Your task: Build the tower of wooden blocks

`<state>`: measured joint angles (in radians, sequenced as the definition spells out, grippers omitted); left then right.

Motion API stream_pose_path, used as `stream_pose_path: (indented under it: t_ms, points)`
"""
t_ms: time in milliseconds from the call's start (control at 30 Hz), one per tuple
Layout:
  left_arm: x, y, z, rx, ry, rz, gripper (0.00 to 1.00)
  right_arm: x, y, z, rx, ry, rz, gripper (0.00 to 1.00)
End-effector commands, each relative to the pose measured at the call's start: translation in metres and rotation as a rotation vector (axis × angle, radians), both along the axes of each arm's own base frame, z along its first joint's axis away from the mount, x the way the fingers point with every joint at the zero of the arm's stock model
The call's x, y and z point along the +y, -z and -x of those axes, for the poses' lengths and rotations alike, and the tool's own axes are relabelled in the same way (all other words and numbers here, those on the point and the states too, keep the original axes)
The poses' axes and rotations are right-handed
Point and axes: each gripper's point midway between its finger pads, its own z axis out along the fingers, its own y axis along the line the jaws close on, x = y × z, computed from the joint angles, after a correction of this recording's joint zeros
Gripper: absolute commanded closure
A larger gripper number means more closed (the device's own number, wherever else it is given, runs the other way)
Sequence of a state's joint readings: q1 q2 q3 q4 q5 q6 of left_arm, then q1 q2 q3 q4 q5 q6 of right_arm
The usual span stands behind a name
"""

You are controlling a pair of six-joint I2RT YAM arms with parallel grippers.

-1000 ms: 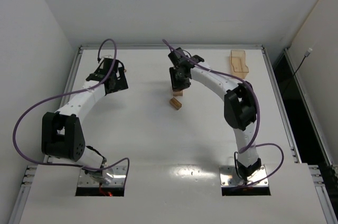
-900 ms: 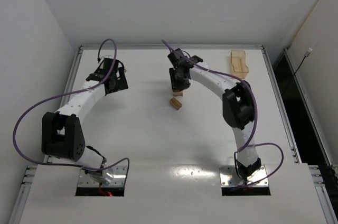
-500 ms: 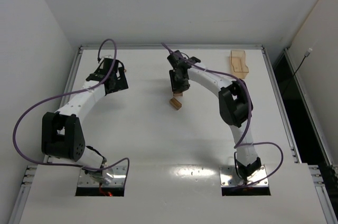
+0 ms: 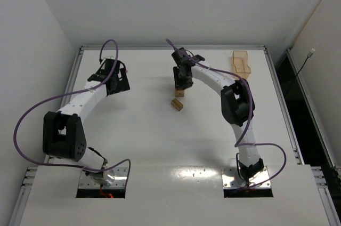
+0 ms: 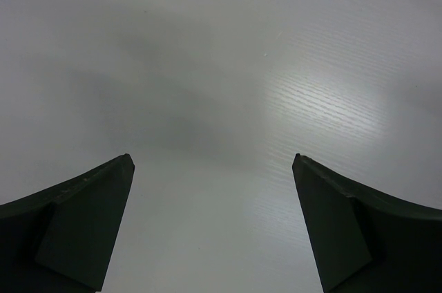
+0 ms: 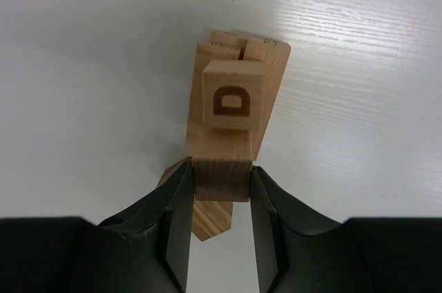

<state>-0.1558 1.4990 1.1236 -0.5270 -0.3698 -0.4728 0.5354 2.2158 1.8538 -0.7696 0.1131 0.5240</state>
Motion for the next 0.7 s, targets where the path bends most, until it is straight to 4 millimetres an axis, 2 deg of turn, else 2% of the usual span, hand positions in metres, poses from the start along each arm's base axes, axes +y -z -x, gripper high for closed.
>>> stream_pose_path:
  t_ms: [0, 367, 667]
  points:
    - [0.002, -0.006, -0.013, -0.029, -0.02, 0.015, 0.0, 0.004, -0.016, -0.024, -0.074, 0.022, -0.028, 1.0]
    - [0.001, -0.009, -0.015, -0.037, -0.014, 0.024, 0.0, 0.005, -0.005, -0.026, -0.054, 0.01, -0.039, 1.0]
    - [0.001, -0.009, -0.015, -0.037, -0.014, 0.024, 0.0, 0.008, -0.006, -0.028, -0.058, 0.006, -0.051, 1.0]
